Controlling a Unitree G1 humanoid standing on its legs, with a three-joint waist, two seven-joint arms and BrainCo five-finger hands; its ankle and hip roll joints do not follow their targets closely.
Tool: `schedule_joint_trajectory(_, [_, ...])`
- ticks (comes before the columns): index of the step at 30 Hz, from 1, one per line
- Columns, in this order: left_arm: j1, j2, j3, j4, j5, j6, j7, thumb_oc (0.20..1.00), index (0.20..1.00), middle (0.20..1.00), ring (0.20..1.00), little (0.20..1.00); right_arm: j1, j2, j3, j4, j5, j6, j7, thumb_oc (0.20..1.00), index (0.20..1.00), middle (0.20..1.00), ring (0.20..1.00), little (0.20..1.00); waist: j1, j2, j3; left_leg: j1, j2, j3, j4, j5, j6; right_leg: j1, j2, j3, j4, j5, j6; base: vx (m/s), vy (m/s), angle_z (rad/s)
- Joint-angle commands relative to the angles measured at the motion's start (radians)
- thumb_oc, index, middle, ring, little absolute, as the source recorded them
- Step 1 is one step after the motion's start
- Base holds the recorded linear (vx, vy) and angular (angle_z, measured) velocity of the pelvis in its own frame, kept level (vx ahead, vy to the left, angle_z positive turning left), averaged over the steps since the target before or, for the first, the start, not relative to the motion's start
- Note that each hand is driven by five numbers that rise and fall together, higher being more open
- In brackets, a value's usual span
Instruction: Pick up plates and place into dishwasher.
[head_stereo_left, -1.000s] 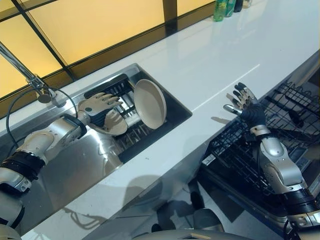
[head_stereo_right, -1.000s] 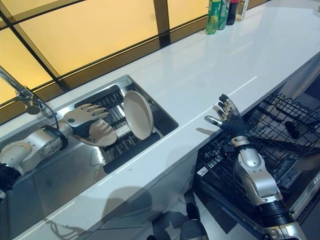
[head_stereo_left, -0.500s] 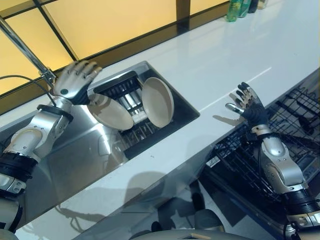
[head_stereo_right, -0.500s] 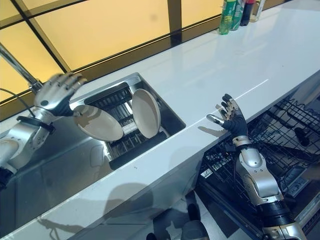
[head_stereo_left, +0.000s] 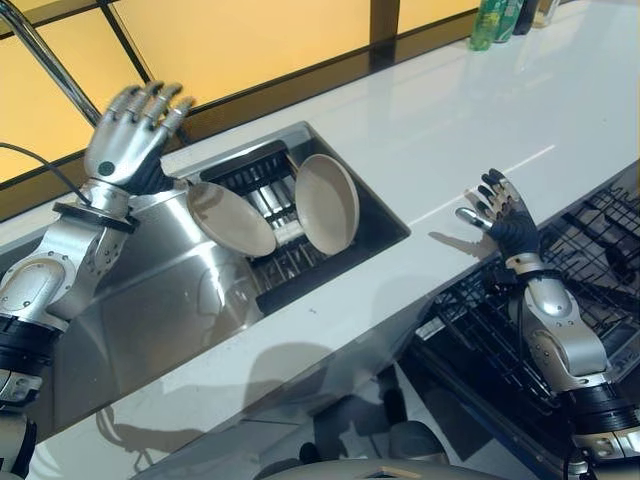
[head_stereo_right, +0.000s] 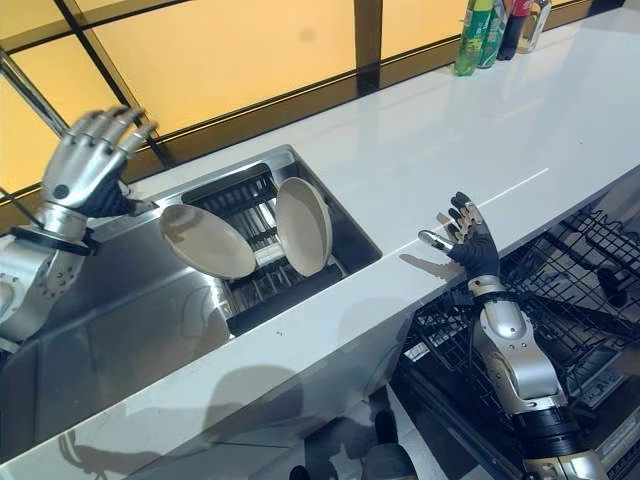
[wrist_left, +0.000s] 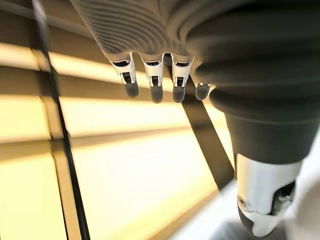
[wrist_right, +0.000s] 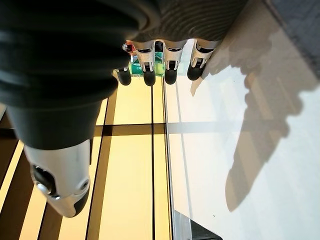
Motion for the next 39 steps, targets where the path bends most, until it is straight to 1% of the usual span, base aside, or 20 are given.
schedule_joint_trajectory(1, [-0.026, 0.066, -0.003, -0.008, -0.032, -0.017, -0.101, 1.000, 1.000, 1.000, 1.000, 1.000, 0.020, -0.019, -0.043, -0.065, 0.008, -0.016, 0.024, 1.000, 1.000, 1.000, 1.000, 1.000, 0.002, 0.028, -0.027, -0.076, -0.022, -0.062, 0.008, 0.018, 0.053, -0.057, -0.060, -0.042, 0.200, -0.100, 0.076, 0.00, 0.000, 0.00])
schedule_joint_trajectory(3, [-0.034, 0.077, -0.013, 0.003, -0.046, -0.020, -0.144, 1.000, 1.000, 1.000, 1.000, 1.000, 0.020, -0.022, -0.045, -0.063, 0.007, -0.019, 0.028, 1.000, 1.000, 1.000, 1.000, 1.000, 0.001, 0.028, -0.024, -0.077, -0.023, -0.062, 0.008, 0.018, 0.053, -0.056, -0.061, -0.044, 0.196, -0.098, 0.077, -0.02, 0.006, 0.00])
schedule_joint_trajectory(5, [-0.043, 0.084, -0.020, 0.012, -0.048, 0.004, -0.176, 1.000, 1.000, 1.000, 1.000, 1.000, 0.019, -0.025, -0.046, -0.062, 0.007, -0.020, 0.030, 1.000, 1.000, 1.000, 1.000, 1.000, 0.003, 0.027, -0.023, -0.078, -0.022, -0.063, 0.008, 0.020, 0.053, -0.055, -0.061, -0.046, 0.193, -0.097, 0.077, -0.03, 0.005, 0.00])
schedule_joint_trajectory(6, [-0.048, 0.087, -0.023, 0.019, -0.044, 0.003, -0.189, 1.000, 1.000, 1.000, 1.000, 1.000, 0.019, -0.025, -0.047, -0.062, 0.008, -0.022, 0.030, 1.000, 1.000, 1.000, 1.000, 1.000, 0.003, 0.027, -0.021, -0.079, -0.022, -0.064, 0.008, 0.020, 0.054, -0.054, -0.061, -0.048, 0.192, -0.097, 0.078, -0.04, -0.009, 0.01])
schedule_joint_trajectory(8, [-0.052, 0.094, -0.024, 0.027, -0.048, -0.009, -0.213, 1.000, 1.000, 1.000, 1.000, 1.000, 0.021, -0.026, -0.051, -0.059, 0.010, -0.029, 0.034, 1.000, 1.000, 1.000, 1.000, 1.000, 0.006, 0.025, -0.019, -0.080, -0.022, -0.063, 0.008, 0.021, 0.054, -0.055, -0.061, -0.053, 0.192, -0.095, 0.078, -0.04, -0.016, 0.01])
schedule_joint_trajectory(10, [-0.057, 0.100, -0.030, 0.022, -0.048, -0.026, -0.268, 1.000, 1.000, 1.000, 1.000, 1.000, 0.022, -0.028, -0.052, -0.064, 0.012, -0.029, 0.030, 1.000, 1.000, 1.000, 1.000, 1.000, 0.009, 0.023, -0.017, -0.083, -0.022, -0.065, 0.009, 0.023, 0.054, -0.057, -0.061, -0.058, 0.194, -0.094, 0.078, -0.03, -0.011, 0.02])
schedule_joint_trajectory(13, [-0.052, 0.097, -0.042, 0.019, -0.057, -0.031, -0.322, 1.000, 1.000, 1.000, 1.000, 1.000, 0.020, -0.034, -0.052, -0.067, 0.017, -0.024, 0.022, 1.000, 1.000, 1.000, 1.000, 1.000, 0.013, 0.024, -0.012, -0.088, -0.023, -0.070, 0.011, 0.028, 0.054, -0.059, -0.060, -0.063, 0.198, -0.093, 0.077, -0.01, 0.007, 0.03])
schedule_joint_trajectory(15, [-0.050, 0.093, -0.044, 0.022, -0.059, -0.017, -0.349, 1.000, 1.000, 1.000, 1.000, 1.000, 0.021, -0.036, -0.052, -0.065, 0.018, -0.022, 0.022, 1.000, 1.000, 1.000, 1.000, 1.000, 0.014, 0.025, -0.010, -0.089, -0.024, -0.075, 0.010, 0.029, 0.054, -0.060, -0.061, -0.065, 0.199, -0.091, 0.077, -0.01, 0.008, 0.08])
schedule_joint_trajectory(21, [-0.039, 0.092, -0.028, 0.042, -0.066, 0.052, -0.447, 1.000, 1.000, 1.000, 1.000, 1.000, 0.022, -0.036, -0.053, -0.068, 0.017, -0.020, 0.015, 1.000, 1.000, 1.000, 1.000, 1.000, 0.020, 0.024, -0.004, -0.092, -0.023, -0.078, 0.010, 0.031, 0.052, -0.063, -0.064, -0.070, 0.198, -0.084, 0.078, 0.00, 0.001, 0.03])
schedule_joint_trajectory(23, [-0.038, 0.096, -0.017, 0.049, -0.056, 0.054, -0.456, 1.000, 1.000, 1.000, 1.000, 1.000, 0.020, -0.034, -0.052, -0.065, 0.017, -0.022, 0.012, 1.000, 1.000, 1.000, 1.000, 1.000, 0.024, 0.024, -0.002, -0.094, -0.023, -0.080, 0.010, 0.032, 0.053, -0.064, -0.063, -0.073, 0.198, -0.084, 0.078, 0.00, 0.000, 0.00])
schedule_joint_trajectory(26, [-0.038, 0.106, -0.009, 0.035, -0.032, 0.036, -0.476, 1.000, 1.000, 1.000, 1.000, 1.000, 0.022, -0.035, -0.054, -0.066, 0.020, -0.024, 0.012, 1.000, 1.000, 1.000, 1.000, 1.000, 0.027, 0.025, 0.002, -0.098, -0.023, -0.084, 0.011, 0.035, 0.052, -0.066, -0.064, -0.076, 0.198, -0.083, 0.076, -0.01, -0.001, 0.03])
schedule_joint_trajectory(27, [-0.038, 0.107, -0.012, 0.031, -0.028, 0.027, -0.472, 1.000, 1.000, 1.000, 1.000, 1.000, 0.021, -0.036, -0.053, -0.068, 0.020, -0.023, 0.013, 1.000, 1.000, 1.000, 1.000, 1.000, 0.027, 0.026, 0.003, -0.100, -0.023, -0.084, 0.011, 0.035, 0.052, -0.068, -0.064, -0.077, 0.199, -0.083, 0.076, -0.01, 0.002, 0.08])
schedule_joint_trajectory(30, [-0.054, 0.102, -0.035, 0.029, -0.010, 0.011, -0.416, 1.000, 1.000, 1.000, 1.000, 1.000, 0.014, -0.040, -0.047, -0.071, 0.022, -0.018, 0.009, 1.000, 1.000, 1.000, 1.000, 1.000, 0.024, 0.026, 0.010, -0.106, -0.025, -0.087, 0.013, 0.038, 0.053, -0.075, -0.063, -0.076, 0.204, -0.081, 0.075, 0.00, 0.009, 0.07])
schedule_joint_trajectory(33, [-0.067, 0.086, -0.061, 0.044, 0.034, 0.005, -0.291, 1.000, 1.000, 1.000, 1.000, 1.000, 0.005, -0.042, -0.037, -0.063, 0.022, -0.021, 0.000, 1.000, 1.000, 1.000, 1.000, 1.000, 0.021, 0.025, 0.020, -0.112, -0.024, -0.090, 0.015, 0.040, 0.052, -0.086, -0.060, -0.069, 0.209, -0.080, 0.073, 0.00, 0.013, 0.06])
schedule_joint_trajectory(35, [-0.083, 0.078, -0.082, 0.072, 0.068, 0.009, -0.172, 1.000, 1.000, 1.000, 1.000, 1.000, -0.005, -0.042, -0.028, -0.056, 0.024, -0.025, -0.003, 1.000, 1.000, 1.000, 1.000, 1.000, 0.016, 0.021, 0.030, -0.118, -0.022, -0.086, 0.016, 0.040, 0.052, -0.097, -0.060, -0.065, 0.212, -0.077, 0.072, -0.01, 0.003, 0.02])
schedule_joint_trajectory(39, [-0.110, 0.067, -0.122, 0.108, 0.097, -0.011, -0.043, 1.000, 1.000, 1.000, 1.000, 1.000, -0.014, -0.041, -0.019, -0.049, 0.023, -0.036, -0.010, 1.000, 1.000, 1.000, 1.000, 1.000, 0.005, 0.017, 0.052, -0.135, -0.019, -0.078, 0.017, 0.045, 0.051, -0.126, -0.054, -0.051, 0.221, -0.066, 0.070, -0.04, 0.005, -0.03])
